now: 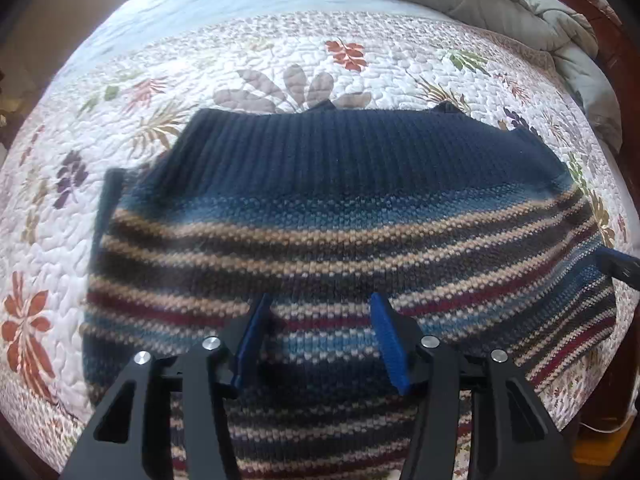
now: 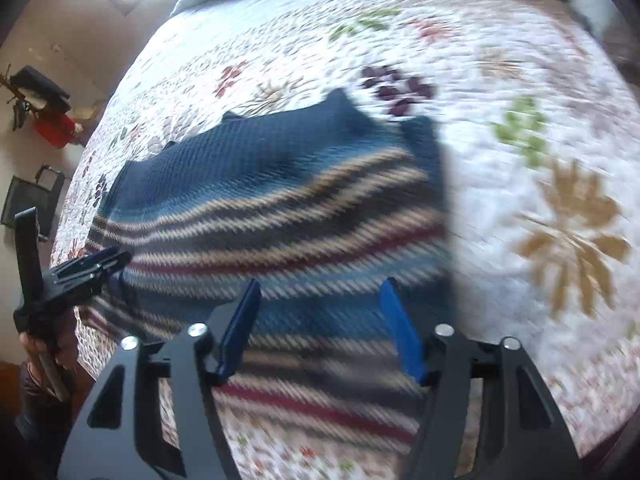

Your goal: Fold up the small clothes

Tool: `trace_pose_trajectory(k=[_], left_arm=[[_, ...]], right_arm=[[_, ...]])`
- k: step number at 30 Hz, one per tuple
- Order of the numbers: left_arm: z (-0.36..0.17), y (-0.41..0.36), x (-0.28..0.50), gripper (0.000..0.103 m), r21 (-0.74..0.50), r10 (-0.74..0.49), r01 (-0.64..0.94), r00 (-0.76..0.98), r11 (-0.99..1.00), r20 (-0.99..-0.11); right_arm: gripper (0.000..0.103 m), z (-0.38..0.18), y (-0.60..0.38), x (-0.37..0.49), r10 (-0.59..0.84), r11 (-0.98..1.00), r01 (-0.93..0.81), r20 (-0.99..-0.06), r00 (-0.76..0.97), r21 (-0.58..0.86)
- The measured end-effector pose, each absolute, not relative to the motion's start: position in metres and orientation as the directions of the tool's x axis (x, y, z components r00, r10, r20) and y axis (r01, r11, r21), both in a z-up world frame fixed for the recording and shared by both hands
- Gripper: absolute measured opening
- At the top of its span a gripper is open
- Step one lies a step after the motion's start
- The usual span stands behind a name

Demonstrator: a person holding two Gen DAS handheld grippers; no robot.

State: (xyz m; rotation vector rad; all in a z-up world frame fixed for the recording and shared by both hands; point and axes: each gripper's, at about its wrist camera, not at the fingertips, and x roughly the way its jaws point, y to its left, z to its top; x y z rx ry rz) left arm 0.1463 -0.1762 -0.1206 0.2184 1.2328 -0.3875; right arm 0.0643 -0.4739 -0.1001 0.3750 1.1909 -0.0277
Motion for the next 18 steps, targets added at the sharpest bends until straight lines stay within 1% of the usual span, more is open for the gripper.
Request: trace_pose_trajectory(k=[2, 5, 7, 12, 14, 18], left_arm=[[-0.116, -0.179, 0.142, 0.054, -0.046, -0.176, 0.405, 0.289, 0.913, -0.941], [-0.112, -0.193, 0.139, 0.054, -0.100, -0.226, 0.419, 0.264, 0.902, -0.938], [-0.112, -0.204, 0.138, 0.054, -0.107, -0.236, 0.431, 0.256, 0.896, -0.937], [-0.122, -0.227, 0.138, 0.056, -0.072, -0.206, 0.447, 0.260, 0.892, -0.944], [-0.129, -0.229, 0.140, 0.058, -0.064, -0.194, 0.446, 0.253, 0.893, -0.948], [-0.136, -0.228, 0.142, 0.060, -0.066, -0.196, 0.458, 0.242, 0.887, -0.950]], right_arm=[[0.067, -0.097, -0.491, 0.043, 0.172, 0.927, 0.252, -0.912, 0.372, 0.278], [0.067, -0.106, -0.518, 0.026, 0.215, 0.899, 0.296, -0.915, 0.342, 0.322], [0.067, -0.114, -0.529, 0.023, 0.219, 0.898, 0.306, -0.924, 0.315, 0.317], [0.067, -0.140, -0.522, 0.032, 0.329, 0.875, 0.274, -0.905, 0.271, 0.400], [0.069, -0.150, -0.517, 0.037, 0.360, 0.868, 0.264, -0.899, 0.251, 0.421], [0.069, -0.161, -0.513, 0.040, 0.382, 0.858, 0.256, -0.886, 0.264, 0.446]])
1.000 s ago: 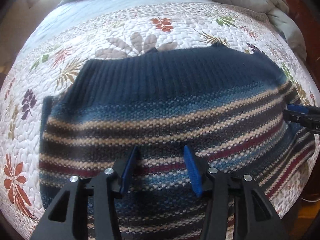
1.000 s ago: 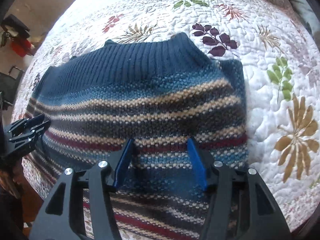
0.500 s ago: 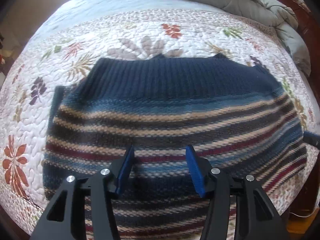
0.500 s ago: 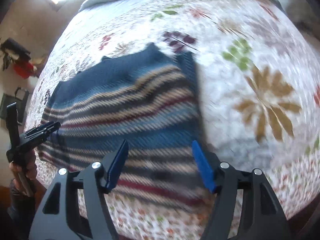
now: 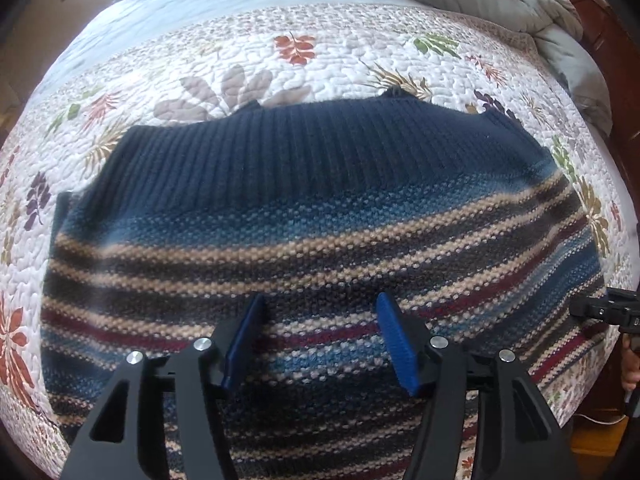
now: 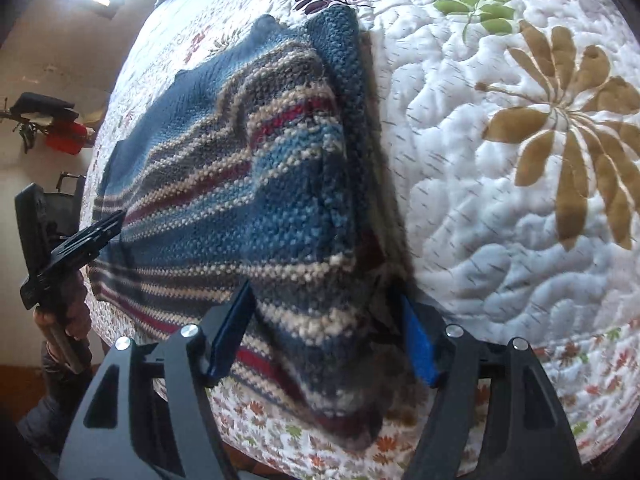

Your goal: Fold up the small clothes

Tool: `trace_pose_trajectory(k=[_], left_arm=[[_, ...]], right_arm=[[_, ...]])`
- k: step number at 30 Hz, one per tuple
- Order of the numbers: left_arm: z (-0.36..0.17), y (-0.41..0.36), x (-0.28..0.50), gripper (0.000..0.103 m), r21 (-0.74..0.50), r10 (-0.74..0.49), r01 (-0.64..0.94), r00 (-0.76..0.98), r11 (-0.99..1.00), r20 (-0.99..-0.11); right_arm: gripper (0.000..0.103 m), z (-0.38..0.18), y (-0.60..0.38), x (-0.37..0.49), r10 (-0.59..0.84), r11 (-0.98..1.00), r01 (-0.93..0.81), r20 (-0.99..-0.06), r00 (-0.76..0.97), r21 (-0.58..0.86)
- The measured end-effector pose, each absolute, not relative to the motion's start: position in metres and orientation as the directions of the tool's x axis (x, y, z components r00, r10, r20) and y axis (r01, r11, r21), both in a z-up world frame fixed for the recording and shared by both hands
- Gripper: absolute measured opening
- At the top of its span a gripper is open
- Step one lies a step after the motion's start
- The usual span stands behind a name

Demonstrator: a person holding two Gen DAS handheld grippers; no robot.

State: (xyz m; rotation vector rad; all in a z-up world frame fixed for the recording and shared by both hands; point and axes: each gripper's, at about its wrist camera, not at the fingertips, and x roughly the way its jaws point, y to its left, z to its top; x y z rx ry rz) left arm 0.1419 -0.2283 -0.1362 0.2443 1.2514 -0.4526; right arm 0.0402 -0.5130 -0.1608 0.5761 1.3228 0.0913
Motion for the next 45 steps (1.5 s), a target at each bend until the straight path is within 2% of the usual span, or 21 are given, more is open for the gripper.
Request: trace_pose_trajectory(k=[3, 4, 6, 8, 14, 19, 23, 29, 33, 38, 45], left_arm=[[-0.141, -0.233, 0.141, 0.062, -0.034, -0.172, 0.469, 0.254, 0.882, -0.952], [-0.142, -0.234, 0.141, 0.062, -0.023, -0.164, 0.473, 0.261, 0.881, -0.951], [-0.142, -0.235, 0.140, 0.062, -0.008, -0.155, 0.473, 0.271, 0.881, -0.950], [-0.142, -0.234, 0.141, 0.062, -0.017, -0.162, 0.470, 0.270, 0.882, -0.949], [-0.144, -0.229, 0.146, 0.064, -0.054, -0.189, 0.468, 0.246, 0.882, -0.951], [-0.123, -0.214, 0.143, 0.064, -0.099, -0.219, 0.440, 0.232, 0.893, -0.948], [-0.103, -0.179, 0.140, 0.072, -0.116, -0.228, 0.391, 0.256, 0.913, -0.939], [-0.099, -0.119, 0.138, 0.072, -0.099, -0.191, 0.322, 0.269, 0.942, -0.944], [-0.102, -0.082, 0.134, 0.072, -0.152, -0.216, 0.255, 0.247, 0.955, -0.945], [-0.092, -0.052, 0.126, 0.072, -0.219, -0.275, 0.236, 0.243, 0.947, -0.930], [-0.075, -0.034, 0.124, 0.072, -0.222, -0.282, 0.228, 0.274, 0.948, -0.920]], right_arm=[[0.056, -0.160, -0.511, 0.036, 0.400, 0.853, 0.238, -0.874, 0.276, 0.465], [0.044, -0.161, -0.512, 0.034, 0.440, 0.831, 0.236, -0.855, 0.276, 0.504], [0.041, -0.164, -0.512, 0.031, 0.478, 0.803, 0.248, -0.834, 0.276, 0.542], [0.032, -0.165, -0.509, 0.032, 0.468, 0.814, 0.240, -0.842, 0.270, 0.529], [0.020, -0.157, -0.502, 0.036, 0.439, 0.821, 0.276, -0.862, 0.253, 0.500], [0.018, -0.131, -0.490, 0.040, 0.408, 0.832, 0.275, -0.868, 0.284, 0.481], [0.018, -0.097, -0.475, 0.044, 0.402, 0.839, 0.234, -0.849, 0.343, 0.492], [0.018, -0.044, -0.425, 0.062, 0.408, 0.862, 0.114, -0.811, 0.420, 0.493], [0.018, -0.020, -0.382, 0.077, 0.413, 0.883, 0.022, -0.797, 0.440, 0.470], [0.018, -0.007, -0.332, 0.099, 0.423, 0.898, -0.082, -0.795, 0.435, 0.432], [0.018, -0.022, -0.266, 0.111, 0.404, 0.914, -0.198, -0.839, 0.364, 0.354]])
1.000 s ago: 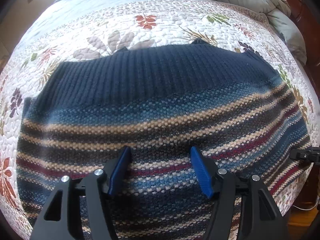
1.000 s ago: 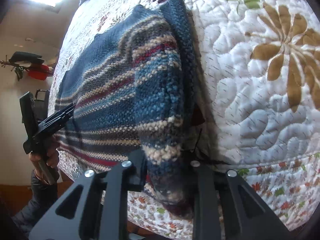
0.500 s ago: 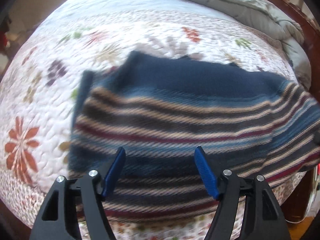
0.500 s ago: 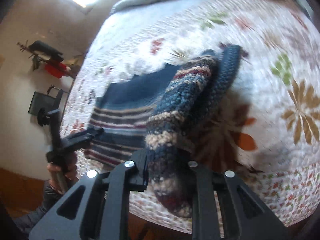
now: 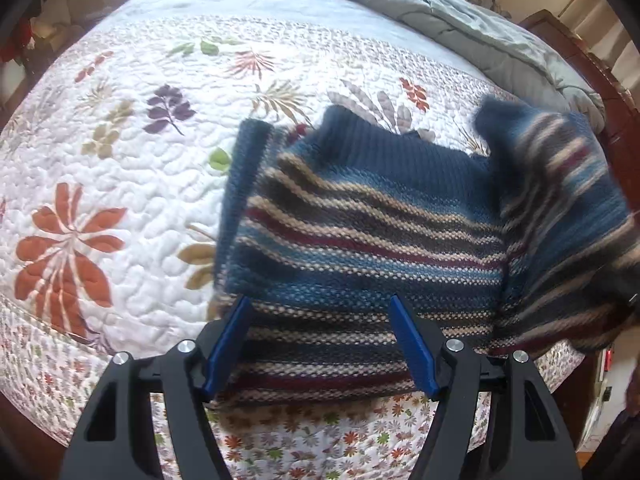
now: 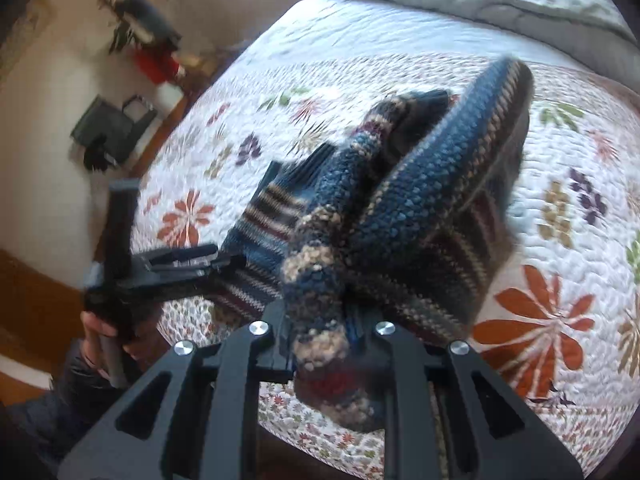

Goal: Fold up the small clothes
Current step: 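Grasp the sweater side with the right gripper and fold it over the body, then open the right gripper to release the folded side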

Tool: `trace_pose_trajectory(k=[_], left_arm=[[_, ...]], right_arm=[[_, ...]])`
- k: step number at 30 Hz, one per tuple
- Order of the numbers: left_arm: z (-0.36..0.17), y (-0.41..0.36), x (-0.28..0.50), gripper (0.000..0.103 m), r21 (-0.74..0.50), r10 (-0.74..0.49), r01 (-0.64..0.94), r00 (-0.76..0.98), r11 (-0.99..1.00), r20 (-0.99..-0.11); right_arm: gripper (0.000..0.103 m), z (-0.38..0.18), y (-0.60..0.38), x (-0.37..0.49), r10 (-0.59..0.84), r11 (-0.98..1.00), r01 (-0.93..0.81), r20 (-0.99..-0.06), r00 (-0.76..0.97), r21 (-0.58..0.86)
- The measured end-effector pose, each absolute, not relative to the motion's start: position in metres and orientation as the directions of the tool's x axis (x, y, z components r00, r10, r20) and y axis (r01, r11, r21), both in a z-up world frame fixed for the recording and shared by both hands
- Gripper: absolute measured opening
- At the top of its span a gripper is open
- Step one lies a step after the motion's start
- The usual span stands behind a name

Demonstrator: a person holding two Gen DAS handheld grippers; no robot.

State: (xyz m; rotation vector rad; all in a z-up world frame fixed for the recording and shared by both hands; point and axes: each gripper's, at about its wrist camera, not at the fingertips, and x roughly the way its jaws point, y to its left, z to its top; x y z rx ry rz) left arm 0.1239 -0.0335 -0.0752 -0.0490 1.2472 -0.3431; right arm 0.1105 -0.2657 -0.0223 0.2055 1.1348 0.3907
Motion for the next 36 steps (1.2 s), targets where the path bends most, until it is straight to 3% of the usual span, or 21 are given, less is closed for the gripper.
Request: trace_pose_trajectory(k=[10, 12, 14, 16, 23, 27, 36], left_arm=[[-0.072, -0.006, 0.134, 0.072, -0.243, -0.279, 0.153, 0.287, 0.958, -0.916], [-0.072, -0.006, 0.134, 0.072, -0.245, -0.280, 0.151, 0.285, 0.958, -0.917], [-0.073, -0.009, 0.135, 0.072, -0.256, -0.291, 0.154, 0.274, 0.954, -0.917], [-0.073, -0.012, 0.135, 0.072, -0.263, -0.298, 0.158, 0.268, 0.952, -0.916], [-0.071, -0.047, 0.138, 0.072, -0.301, -0.348, 0.216, 0.228, 0.929, -0.910], [-0.074, -0.083, 0.139, 0.072, -0.334, -0.385, 0.260, 0.177, 0.906, -0.906], [-0.100, -0.130, 0.147, 0.070, -0.385, -0.415, 0.261, 0.073, 0.885, -0.907]], right_arm=[[0.020, -0.089, -0.187, 0.112, 0.316, 0.928, -0.284, -0.915, 0.250, 0.243], [0.031, -0.105, -0.178, 0.113, 0.303, 0.928, -0.290, -0.925, 0.229, 0.233], [0.060, -0.117, -0.175, 0.114, 0.368, 0.907, -0.292, -0.909, 0.196, 0.304], [0.067, -0.117, -0.178, 0.112, 0.482, 0.859, -0.292, -0.857, 0.183, 0.421], [0.062, -0.075, -0.216, 0.078, 0.572, 0.814, -0.306, -0.771, 0.278, 0.494], [0.062, -0.063, -0.248, 0.059, 0.468, 0.880, -0.267, -0.813, 0.348, 0.393], [0.062, -0.080, -0.292, 0.038, 0.436, 0.899, -0.151, -0.824, 0.362, 0.410]])
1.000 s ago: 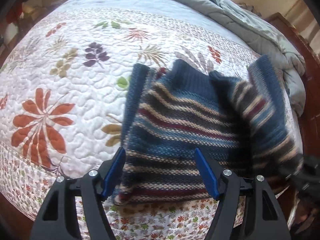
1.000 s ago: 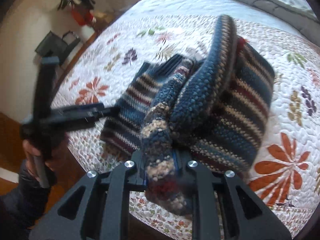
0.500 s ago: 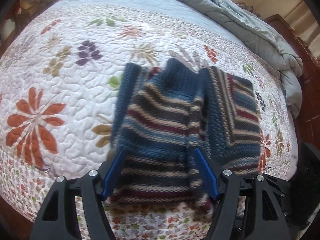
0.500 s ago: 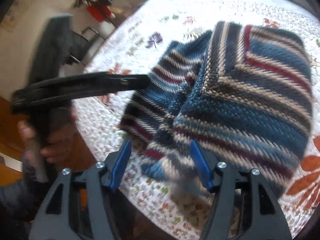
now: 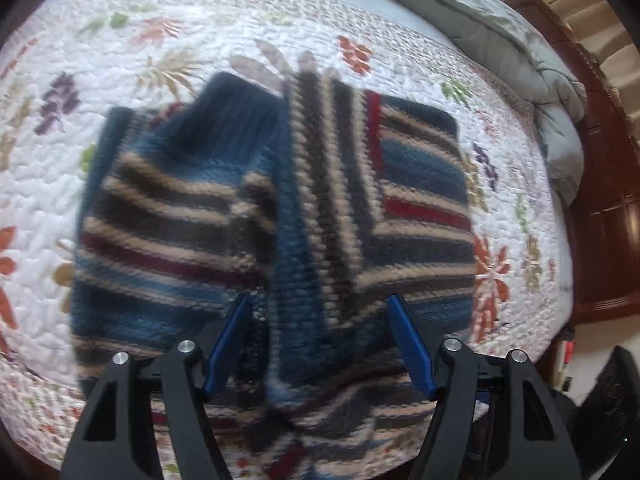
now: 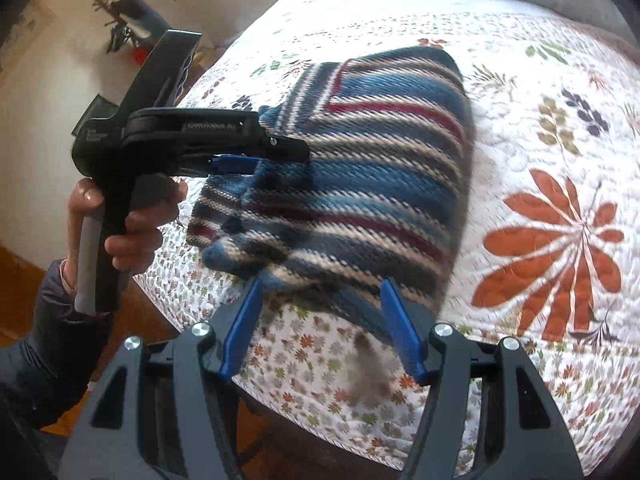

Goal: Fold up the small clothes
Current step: 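Open the right gripper to release the folded side, then grasp the other sweater side with the left gripper and lift it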

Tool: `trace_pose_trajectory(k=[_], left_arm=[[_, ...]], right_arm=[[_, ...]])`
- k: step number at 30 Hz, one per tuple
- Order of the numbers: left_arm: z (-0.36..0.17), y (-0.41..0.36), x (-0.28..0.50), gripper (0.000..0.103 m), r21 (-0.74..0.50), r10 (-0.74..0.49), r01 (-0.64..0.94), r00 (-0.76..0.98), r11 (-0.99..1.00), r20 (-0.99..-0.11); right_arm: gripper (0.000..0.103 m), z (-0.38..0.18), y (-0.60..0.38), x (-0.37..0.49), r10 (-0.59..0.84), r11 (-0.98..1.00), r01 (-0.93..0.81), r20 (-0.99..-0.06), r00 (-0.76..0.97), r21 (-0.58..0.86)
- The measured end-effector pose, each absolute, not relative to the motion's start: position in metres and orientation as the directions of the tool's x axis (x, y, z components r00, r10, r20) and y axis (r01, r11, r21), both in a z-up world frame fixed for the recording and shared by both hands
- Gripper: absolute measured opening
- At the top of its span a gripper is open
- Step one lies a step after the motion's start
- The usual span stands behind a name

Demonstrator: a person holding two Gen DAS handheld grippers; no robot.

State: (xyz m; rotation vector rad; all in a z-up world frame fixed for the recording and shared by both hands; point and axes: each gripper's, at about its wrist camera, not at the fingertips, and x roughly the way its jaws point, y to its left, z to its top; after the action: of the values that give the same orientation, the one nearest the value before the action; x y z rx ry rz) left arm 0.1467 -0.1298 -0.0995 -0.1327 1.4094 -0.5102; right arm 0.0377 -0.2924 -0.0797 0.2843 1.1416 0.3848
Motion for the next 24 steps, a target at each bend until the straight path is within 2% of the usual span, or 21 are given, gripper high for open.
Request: trace_pose_trajectory(k=[6, 10, 14, 19, 21, 24], left_arm=[[-0.085, -0.138, 0.142, 0.070, -0.349, -0.393, 0.287, 0.111, 0.892, -0.913], [-0.071, -0.128, 0.139, 0.070, -0.249, -0.311, 0.280, 0.203, 0.927, -0.928], [-0.062, -0.123, 0.140, 0.070, -0.332, -0.392, 0.301, 0.167, 0.894, -0.905], [-0.073, -0.136, 0.150, 0.070, -0.345, -0.393, 0.295, 0.121, 0.891, -0.912], [-0.083, -0.141, 0.153, 0.065, -0.352, -0.390, 0.282, 0.092, 0.893, -0.916], [-0.094, -0.144, 0.153, 0.052, -0.366, -0.396, 0.265, 0.067, 0.892, -0.916]], right_arm=[[0.062, -0.082, -0.304, 0.034, 0.432, 0.900, -0.123, -0.820, 0.375, 0.418], [0.062, -0.084, -0.308, 0.030, 0.438, 0.896, -0.111, -0.815, 0.379, 0.430], [0.062, -0.088, -0.311, 0.029, 0.438, 0.895, -0.098, -0.817, 0.376, 0.435], [0.062, -0.085, -0.306, 0.033, 0.402, 0.913, -0.101, -0.831, 0.384, 0.395], [0.062, -0.084, -0.304, 0.035, 0.350, 0.936, -0.094, -0.856, 0.382, 0.340], [0.062, -0.086, -0.306, 0.038, 0.332, 0.942, -0.081, -0.865, 0.377, 0.326]])
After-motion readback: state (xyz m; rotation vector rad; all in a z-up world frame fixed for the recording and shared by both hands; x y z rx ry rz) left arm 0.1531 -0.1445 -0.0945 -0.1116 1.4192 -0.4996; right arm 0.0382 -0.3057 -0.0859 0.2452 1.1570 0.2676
